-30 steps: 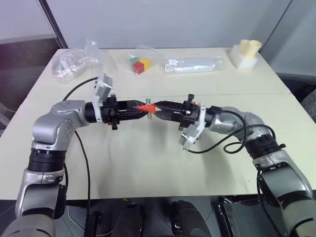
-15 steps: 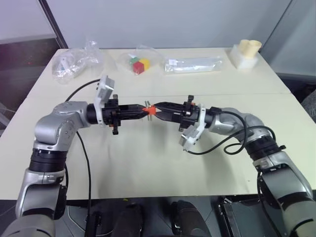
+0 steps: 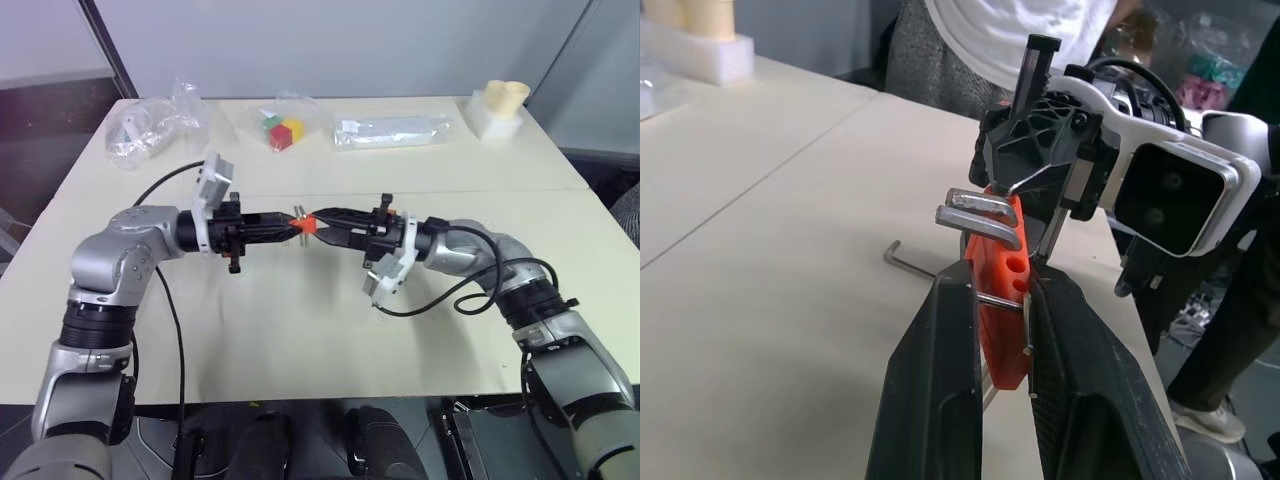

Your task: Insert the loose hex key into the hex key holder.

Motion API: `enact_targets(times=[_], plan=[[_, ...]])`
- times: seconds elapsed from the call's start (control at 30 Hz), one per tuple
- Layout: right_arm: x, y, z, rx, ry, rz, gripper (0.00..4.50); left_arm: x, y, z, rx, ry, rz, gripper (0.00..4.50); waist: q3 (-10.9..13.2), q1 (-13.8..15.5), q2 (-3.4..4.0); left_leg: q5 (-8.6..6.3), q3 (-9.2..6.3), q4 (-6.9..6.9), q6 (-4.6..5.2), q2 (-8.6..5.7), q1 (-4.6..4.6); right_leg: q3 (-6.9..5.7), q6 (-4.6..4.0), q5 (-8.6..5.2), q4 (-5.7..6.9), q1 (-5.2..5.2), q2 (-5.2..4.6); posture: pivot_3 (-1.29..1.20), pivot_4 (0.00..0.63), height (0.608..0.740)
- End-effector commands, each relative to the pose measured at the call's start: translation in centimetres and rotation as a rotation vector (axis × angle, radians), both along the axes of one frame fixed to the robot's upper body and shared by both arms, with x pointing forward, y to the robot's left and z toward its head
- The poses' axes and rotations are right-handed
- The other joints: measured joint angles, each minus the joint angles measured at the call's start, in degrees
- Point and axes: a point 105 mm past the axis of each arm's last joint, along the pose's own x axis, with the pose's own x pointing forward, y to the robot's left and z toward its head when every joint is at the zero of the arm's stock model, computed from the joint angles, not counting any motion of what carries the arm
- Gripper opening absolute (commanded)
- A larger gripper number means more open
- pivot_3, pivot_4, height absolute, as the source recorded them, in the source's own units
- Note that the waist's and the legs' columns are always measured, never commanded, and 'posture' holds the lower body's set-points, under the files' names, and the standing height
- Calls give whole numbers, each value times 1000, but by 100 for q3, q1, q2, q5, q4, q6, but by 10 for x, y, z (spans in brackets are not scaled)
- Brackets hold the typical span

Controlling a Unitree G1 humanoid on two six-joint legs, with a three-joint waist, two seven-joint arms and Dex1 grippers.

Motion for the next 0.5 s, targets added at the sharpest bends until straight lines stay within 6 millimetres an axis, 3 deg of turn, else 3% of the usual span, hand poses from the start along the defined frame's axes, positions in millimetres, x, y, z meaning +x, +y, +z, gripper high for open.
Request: enact_targets(times=[0.03, 0.13, 0.33, 0.5], plan=[[1, -4, 16, 70, -6, -14, 2915, 0, 2, 5, 5, -46, 14, 96, 0, 1, 0, 0, 0, 0, 0, 0, 0, 0, 0, 0, 0, 0, 0, 0, 150, 740], [2, -7, 15, 68, 17, -39, 4458, 1, 2, 5, 3, -50, 17, 96, 0, 4, 0, 0, 0, 0, 0, 0, 0, 0, 0, 0, 0, 0, -1, 0, 150, 740], [13, -30, 12, 88, 127, -185, 4458, 0, 2, 6, 0, -55, 21, 96, 0, 14, 0, 0, 1, 1, 0, 0, 0, 0, 0, 0, 0, 1, -2, 0, 150, 740], [58, -95, 23, 436, 682, -621, 4458, 1, 2, 6, -7, -59, 31, 96, 0, 37, 0, 0, -2, 5, 2, 0, -1, -1, 0, 0, 0, 6, -8, 0, 150, 740]])
